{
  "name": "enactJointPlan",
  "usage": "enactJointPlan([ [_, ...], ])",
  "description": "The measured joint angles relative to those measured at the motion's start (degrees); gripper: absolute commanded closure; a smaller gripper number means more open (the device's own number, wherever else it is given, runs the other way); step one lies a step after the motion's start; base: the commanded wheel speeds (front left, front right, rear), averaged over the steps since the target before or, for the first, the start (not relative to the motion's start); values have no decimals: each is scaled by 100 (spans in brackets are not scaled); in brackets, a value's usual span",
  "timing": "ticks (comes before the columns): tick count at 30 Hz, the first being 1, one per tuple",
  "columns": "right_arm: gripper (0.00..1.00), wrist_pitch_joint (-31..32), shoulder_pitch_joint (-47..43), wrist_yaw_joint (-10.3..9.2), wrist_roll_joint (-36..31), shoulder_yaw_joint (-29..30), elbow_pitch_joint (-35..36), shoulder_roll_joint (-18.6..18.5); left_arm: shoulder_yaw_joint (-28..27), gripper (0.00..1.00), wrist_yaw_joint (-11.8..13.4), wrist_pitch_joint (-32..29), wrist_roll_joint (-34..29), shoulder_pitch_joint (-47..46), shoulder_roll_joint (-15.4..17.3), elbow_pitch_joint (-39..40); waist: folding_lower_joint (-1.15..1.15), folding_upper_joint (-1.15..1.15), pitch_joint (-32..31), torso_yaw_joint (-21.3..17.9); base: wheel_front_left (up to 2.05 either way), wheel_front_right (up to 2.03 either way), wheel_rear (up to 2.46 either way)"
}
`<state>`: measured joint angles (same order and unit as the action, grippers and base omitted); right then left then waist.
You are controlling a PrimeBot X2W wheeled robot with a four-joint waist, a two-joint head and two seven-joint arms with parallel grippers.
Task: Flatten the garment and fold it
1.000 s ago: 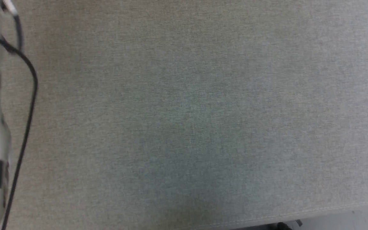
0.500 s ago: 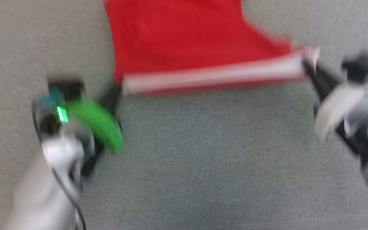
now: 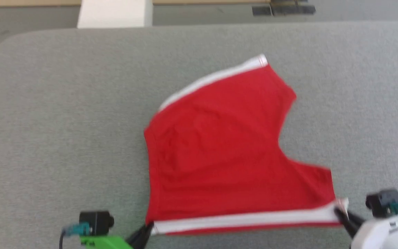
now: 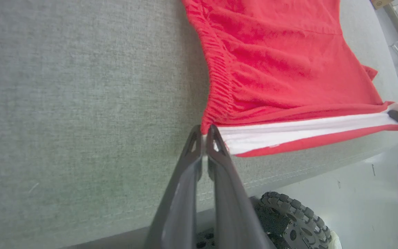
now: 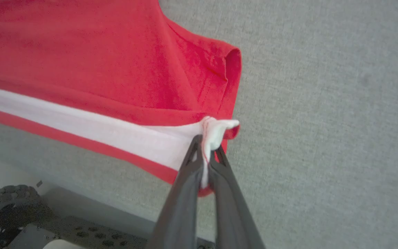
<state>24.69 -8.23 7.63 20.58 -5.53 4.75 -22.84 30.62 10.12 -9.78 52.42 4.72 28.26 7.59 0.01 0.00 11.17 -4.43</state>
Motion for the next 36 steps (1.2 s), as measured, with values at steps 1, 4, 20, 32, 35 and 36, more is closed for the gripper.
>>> enactJointPlan([
  [1,100,167,-177,0,-14,86,165,49,5,100,52,-1,1,119,22,113,0,0,-48,30,0,0,0],
  [4,100,299,-447,0,-90,348,649,208,16,100,207,165,-107,227,11,363,0,0,-126,138,0,0,0],
  [20,100,-359,2530,-3,-287,-148,-353,-203,89,100,3,1000,-810,-1940,-1144,-700,0,0,284,527,0,0,0],
  [32,100,-399,5255,-3,23,-1161,-2421,-597,-33,100,53,1438,-961,-3229,-1862,-1785,0,0,1263,837,0,0,0],
  [35,100,-335,5687,-3,118,-1464,-2820,-677,-9,100,53,1504,-1005,-3390,-1974,-1913,0,0,1510,935,0,0,0],
  [36,100,-301,5799,-3,149,-1547,-2921,-702,-1,100,53,1529,-1024,-3423,-2007,-1949,0,0,1578,965,0,0,0],
])
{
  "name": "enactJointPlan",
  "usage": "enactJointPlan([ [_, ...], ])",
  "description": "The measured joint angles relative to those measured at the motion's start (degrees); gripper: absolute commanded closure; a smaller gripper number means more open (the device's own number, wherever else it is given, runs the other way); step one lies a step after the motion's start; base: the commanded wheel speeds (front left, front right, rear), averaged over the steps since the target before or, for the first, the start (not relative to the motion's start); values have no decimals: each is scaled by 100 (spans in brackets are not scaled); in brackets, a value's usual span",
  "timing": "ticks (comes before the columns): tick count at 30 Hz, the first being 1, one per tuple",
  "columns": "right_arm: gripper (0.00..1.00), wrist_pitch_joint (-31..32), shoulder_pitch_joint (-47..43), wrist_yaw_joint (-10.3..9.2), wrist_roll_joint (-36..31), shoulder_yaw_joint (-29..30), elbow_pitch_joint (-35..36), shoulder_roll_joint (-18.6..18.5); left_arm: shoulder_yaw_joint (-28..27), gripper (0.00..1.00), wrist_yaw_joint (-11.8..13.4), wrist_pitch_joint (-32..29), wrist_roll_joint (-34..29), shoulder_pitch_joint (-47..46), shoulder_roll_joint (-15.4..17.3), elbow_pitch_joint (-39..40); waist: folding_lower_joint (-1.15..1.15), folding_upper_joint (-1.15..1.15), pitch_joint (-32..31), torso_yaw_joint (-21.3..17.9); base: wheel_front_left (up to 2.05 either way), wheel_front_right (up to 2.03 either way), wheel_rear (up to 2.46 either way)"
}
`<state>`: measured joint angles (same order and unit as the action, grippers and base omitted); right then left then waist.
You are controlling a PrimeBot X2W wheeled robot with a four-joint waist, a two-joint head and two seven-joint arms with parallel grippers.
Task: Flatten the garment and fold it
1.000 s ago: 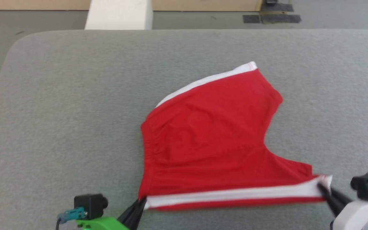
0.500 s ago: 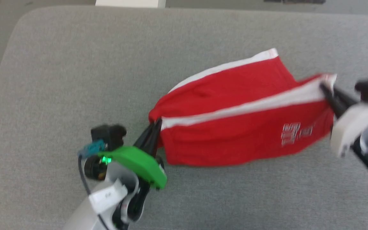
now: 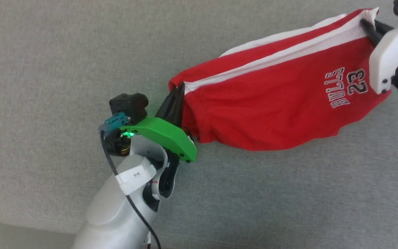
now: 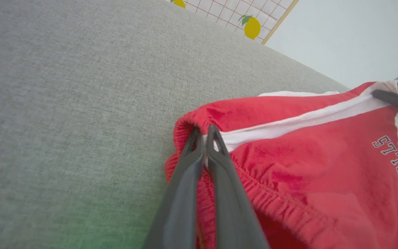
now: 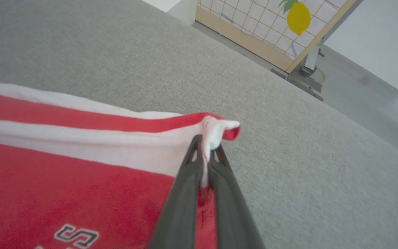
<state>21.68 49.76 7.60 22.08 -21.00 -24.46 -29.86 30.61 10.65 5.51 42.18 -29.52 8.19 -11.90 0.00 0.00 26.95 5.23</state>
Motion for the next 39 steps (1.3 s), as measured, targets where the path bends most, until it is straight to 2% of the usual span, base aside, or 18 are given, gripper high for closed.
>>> enactJointPlan([
  [9,100,514,783,-2,641,-727,-771,-196,96,98,-59,163,-37,-201,-202,-124,0,0,494,345,0,0,0],
  [10,60,569,843,-2,723,-755,-805,-210,107,62,-76,166,-29,-202,-221,-121,0,0,510,372,0,0,0],
  [11,4,601,894,-3,810,-790,-831,-225,119,1,-98,167,-24,-203,-231,-112,0,0,517,400,0,0,0],
  [12,0,597,909,-3,894,-795,-864,-236,129,0,-103,169,-24,-201,-234,-113,0,0,506,416,0,0,0],
  [14,0,558,896,-4,1033,-818,-898,-250,147,0,-109,177,-24,-183,-230,-101,0,0,458,432,0,0,0],
  [18,0,55,664,-3,1179,-773,-925,-277,146,0,-109,300,-25,38,-103,-7,-1,0,271,430,0,0,0],
  [22,0,-709,175,-3,1238,-537,-847,-255,158,0,-103,479,-65,424,105,193,0,0,-32,381,0,0,0],
  [28,0,-2017,-820,-3,1066,182,-374,-60,353,0,-157,723,-339,920,376,500,0,0,-580,251,0,0,0],
  [33,0,-2870,-1973,-3,611,1031,226,423,708,0,-214,779,-781,1141,514,407,0,0,-1020,101,0,0,0],
  [39,0,-3123,-3092,-3,11,1691,890,1299,917,0,-244,813,-937,1156,491,-121,0,0,-1277,-209,0,0,0],
])
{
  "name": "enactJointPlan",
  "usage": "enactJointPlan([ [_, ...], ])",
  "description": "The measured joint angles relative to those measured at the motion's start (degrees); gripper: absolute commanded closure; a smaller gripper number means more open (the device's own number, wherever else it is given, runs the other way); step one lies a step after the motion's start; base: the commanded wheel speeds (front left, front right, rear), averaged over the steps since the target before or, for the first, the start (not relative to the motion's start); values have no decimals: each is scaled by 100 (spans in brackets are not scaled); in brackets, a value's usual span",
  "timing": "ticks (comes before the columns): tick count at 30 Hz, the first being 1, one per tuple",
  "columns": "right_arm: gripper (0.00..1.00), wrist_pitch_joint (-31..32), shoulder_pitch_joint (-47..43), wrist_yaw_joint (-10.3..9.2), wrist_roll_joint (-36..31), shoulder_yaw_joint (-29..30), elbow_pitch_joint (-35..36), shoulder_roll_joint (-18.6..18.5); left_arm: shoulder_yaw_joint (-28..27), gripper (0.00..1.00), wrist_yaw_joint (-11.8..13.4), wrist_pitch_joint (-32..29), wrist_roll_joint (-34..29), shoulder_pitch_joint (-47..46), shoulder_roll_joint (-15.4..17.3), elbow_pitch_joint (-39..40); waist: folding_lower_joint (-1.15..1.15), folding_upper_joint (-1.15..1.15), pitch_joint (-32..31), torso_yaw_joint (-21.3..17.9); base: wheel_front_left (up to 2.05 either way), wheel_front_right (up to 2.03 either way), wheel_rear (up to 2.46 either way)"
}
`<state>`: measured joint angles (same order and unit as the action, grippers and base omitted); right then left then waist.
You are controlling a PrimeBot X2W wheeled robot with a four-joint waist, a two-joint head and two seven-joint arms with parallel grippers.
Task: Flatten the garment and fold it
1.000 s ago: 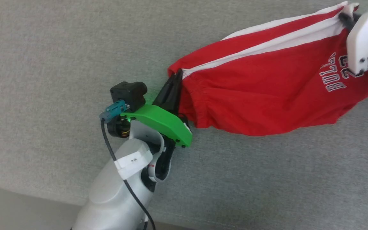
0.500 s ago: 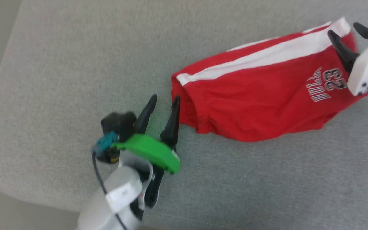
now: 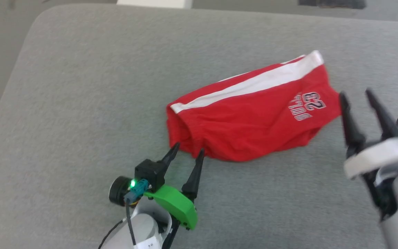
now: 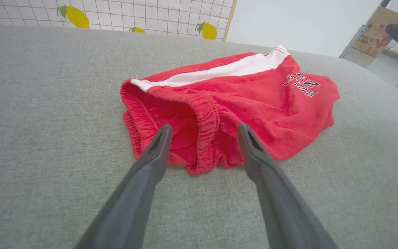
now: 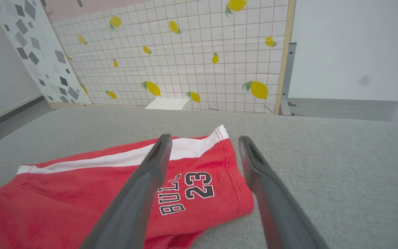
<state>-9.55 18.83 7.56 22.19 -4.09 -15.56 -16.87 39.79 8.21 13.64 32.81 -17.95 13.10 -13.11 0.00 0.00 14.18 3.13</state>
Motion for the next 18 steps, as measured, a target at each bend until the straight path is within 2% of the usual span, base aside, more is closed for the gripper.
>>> enactJointPlan([
  [5,0,41,-547,0,-370,318,415,639,4,0,185,-126,-81,-58,-66,-625,0,0,-90,-279,0,0,0],
  [8,0,97,-738,0,-532,443,593,929,-73,0,441,-256,-101,-151,-145,-964,0,0,-112,-442,0,0,0],
  [12,0,151,-861,0,-591,477,740,1090,-190,0,683,-501,-65,-251,-233,-1236,0,0,-109,-611,0,0,0],
  [16,0,199,-887,0,-669,492,790,1105,-222,0,802,-760,69,-329,-282,-1407,0,0,-79,-695,0,0,0],
  [17,0,202,-887,0,-671,500,805,1110,-243,22,835,-803,101,-357,-299,-1426,0,0,-68,-705,0,0,0],
  [18,0,210,-887,0,-671,500,820,1114,-255,85,856,-809,108,-377,-315,-1433,0,0,-60,-708,0,0,0],
])
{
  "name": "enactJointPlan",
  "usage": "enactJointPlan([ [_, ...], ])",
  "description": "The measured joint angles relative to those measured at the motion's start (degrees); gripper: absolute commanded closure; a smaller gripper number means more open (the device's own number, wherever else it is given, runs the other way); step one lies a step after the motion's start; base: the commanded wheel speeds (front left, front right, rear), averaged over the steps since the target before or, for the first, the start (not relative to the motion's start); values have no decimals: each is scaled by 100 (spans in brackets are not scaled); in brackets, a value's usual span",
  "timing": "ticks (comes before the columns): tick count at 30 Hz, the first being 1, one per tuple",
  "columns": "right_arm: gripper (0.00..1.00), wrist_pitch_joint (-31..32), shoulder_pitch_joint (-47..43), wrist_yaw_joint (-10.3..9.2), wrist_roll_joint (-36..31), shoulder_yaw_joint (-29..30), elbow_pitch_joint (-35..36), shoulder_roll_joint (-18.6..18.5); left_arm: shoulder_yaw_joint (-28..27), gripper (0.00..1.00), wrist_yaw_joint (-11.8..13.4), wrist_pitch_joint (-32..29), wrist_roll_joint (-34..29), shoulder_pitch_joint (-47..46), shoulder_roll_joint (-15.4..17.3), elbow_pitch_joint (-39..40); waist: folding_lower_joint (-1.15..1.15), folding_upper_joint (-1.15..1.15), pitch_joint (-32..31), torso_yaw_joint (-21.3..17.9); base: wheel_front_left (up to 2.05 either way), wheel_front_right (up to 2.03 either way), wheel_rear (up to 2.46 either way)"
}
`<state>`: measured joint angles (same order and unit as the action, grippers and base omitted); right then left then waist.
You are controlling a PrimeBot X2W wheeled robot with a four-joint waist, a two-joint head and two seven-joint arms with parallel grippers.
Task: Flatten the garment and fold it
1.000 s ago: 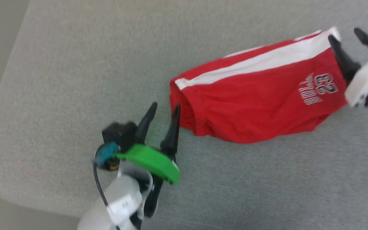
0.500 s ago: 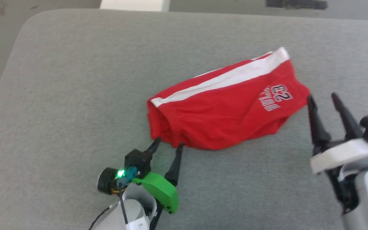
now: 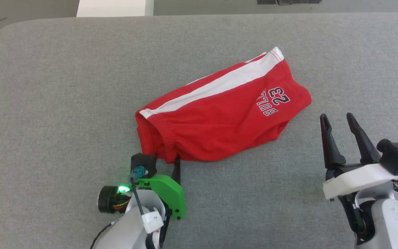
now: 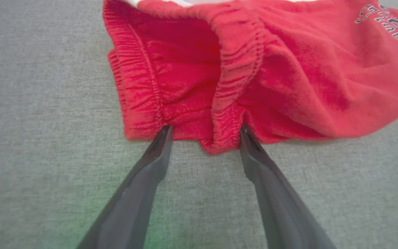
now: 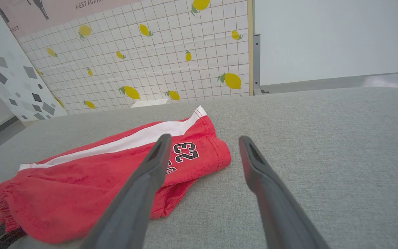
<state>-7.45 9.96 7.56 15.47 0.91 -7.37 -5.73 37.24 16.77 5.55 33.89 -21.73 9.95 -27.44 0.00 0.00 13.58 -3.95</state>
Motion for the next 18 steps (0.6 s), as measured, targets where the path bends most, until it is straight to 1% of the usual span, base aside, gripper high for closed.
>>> enactJointPlan([
  [1,0,23,0,0,-1,-2,8,2,-9,100,2,-1,2,-14,-9,-8,0,0,4,2,0,0,0],
  [5,0,141,1,0,-62,-7,-1,1,-22,100,-13,-16,52,-43,-29,-2,0,0,8,49,0,0,0],
  [8,0,261,35,0,-140,109,-90,-5,-7,100,-65,8,52,-45,-35,19,0,0,12,118,0,0,0],
  [11,0,448,254,0,-214,238,-286,-3,32,100,-92,7,53,-45,-37,77,0,0,29,196,0,0,0],
  [14,0,626,689,0,-316,322,-627,-9,65,100,-116,8,52,-47,-34,153,0,0,81,268,0,0,0],
  [18,0,905,1373,0,-389,567,-1388,44,121,100,-144,9,46,-96,-37,231,0,0,192,360,0,0,0],
])
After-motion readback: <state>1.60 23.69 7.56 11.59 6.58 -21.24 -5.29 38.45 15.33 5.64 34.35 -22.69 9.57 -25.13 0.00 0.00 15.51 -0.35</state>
